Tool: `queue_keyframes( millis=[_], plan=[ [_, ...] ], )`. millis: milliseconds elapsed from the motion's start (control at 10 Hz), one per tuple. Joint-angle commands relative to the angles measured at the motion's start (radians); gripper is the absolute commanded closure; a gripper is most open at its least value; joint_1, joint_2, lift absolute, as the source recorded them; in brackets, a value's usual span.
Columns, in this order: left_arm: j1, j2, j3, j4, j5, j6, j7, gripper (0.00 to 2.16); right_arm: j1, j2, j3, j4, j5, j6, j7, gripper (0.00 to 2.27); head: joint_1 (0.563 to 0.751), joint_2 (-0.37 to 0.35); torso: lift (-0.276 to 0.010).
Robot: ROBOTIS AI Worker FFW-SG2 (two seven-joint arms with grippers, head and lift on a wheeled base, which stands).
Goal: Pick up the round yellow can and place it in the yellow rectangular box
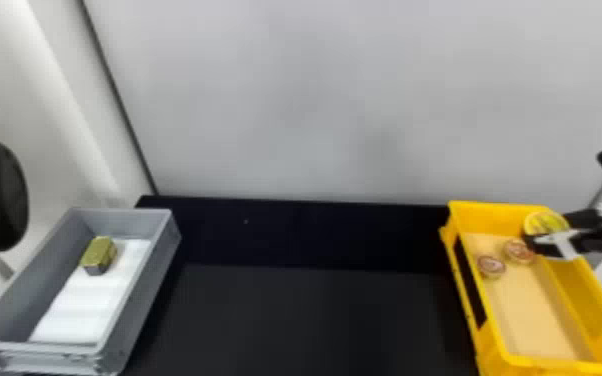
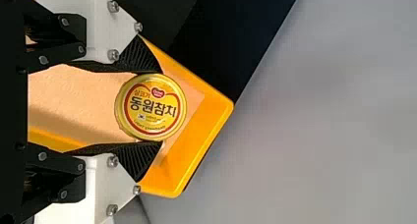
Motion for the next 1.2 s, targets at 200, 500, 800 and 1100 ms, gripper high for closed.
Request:
queue_keyframes(
  millis=[200, 500, 800, 1100],
  plan=[
    [-0.001, 0.0, -0.003, 0.0, 0.0, 0.002, -0.006, 0.13, 0.025, -0.01, -0.128, 0.062, 0.018, -0.037, -0.013, 0.61, 0.663, 0.054, -0.01],
    [-0.003, 0.005, -0.008, 0.0, 0.0, 0.002, -0.008, 0.13, 0.036, 0.021, -0.232, 0.197, -0.043, -0.129, -0.047, 0.62, 0.663, 0.054, -0.01],
    [-0.003, 0.005, -0.012, 0.003, 0.0, -0.001, -0.008, 0.13, 0.031, 0.016, -0.241, 0.338, -0.234, -0.15, -0.202, 0.67, 0.663, 0.054, -0.01],
    [-0.01, 0.003, -0.02, 0.011, 0.0, -0.004, -0.008, 0.13, -0.017, 0.016, -0.194, 0.538, -0.396, -0.208, -0.323, 0.66, 0.663, 0.054, -0.01]
  ],
)
